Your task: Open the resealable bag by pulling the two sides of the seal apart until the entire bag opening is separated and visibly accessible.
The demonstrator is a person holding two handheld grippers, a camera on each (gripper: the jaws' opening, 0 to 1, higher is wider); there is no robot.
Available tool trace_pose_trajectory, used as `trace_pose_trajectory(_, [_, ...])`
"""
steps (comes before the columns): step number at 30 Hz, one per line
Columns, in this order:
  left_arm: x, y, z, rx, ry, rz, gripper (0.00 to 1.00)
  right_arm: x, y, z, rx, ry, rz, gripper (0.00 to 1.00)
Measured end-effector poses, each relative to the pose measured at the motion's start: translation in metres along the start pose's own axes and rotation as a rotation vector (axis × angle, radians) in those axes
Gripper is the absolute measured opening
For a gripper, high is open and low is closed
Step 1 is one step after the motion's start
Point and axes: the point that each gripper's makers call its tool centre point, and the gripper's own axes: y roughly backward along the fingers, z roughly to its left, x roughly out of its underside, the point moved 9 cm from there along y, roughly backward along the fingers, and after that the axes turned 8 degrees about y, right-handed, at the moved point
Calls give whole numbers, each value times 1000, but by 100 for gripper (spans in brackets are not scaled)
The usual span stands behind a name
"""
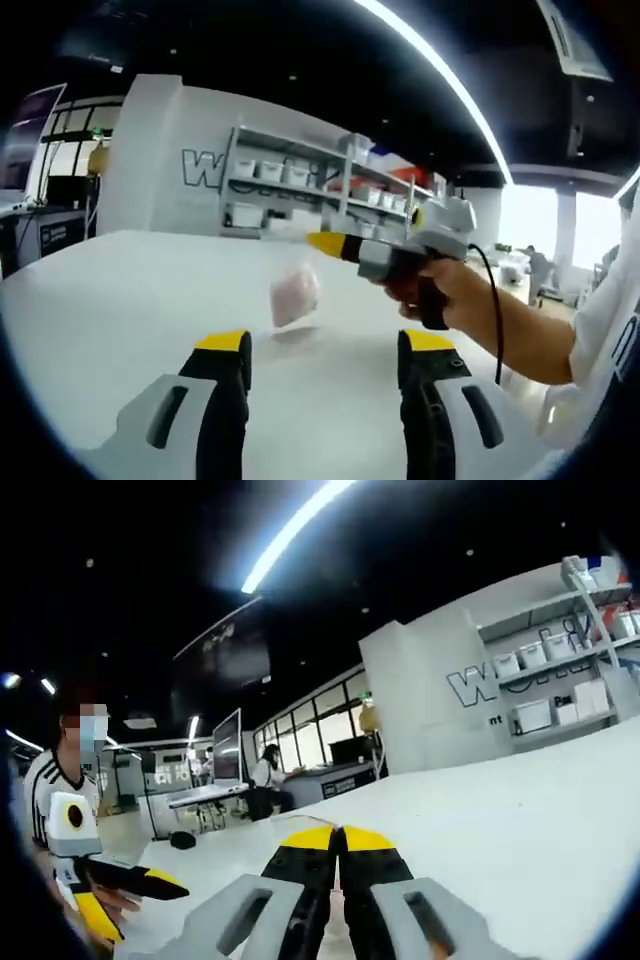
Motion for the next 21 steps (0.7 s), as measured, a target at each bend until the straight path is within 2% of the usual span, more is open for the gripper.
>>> trace_pose_trajectory(7, [3, 1, 1, -6, 0, 7, 57, 2, 9, 11, -14, -21, -9, 0])
trace_pose_trajectory(12, [6, 4, 0, -2, 13, 16, 52, 1, 17, 22, -27, -21, -23, 0])
trace_pose_trajectory(21, [10, 7, -3, 12, 31, 31, 45, 7, 21, 24, -33, -52, -25, 0])
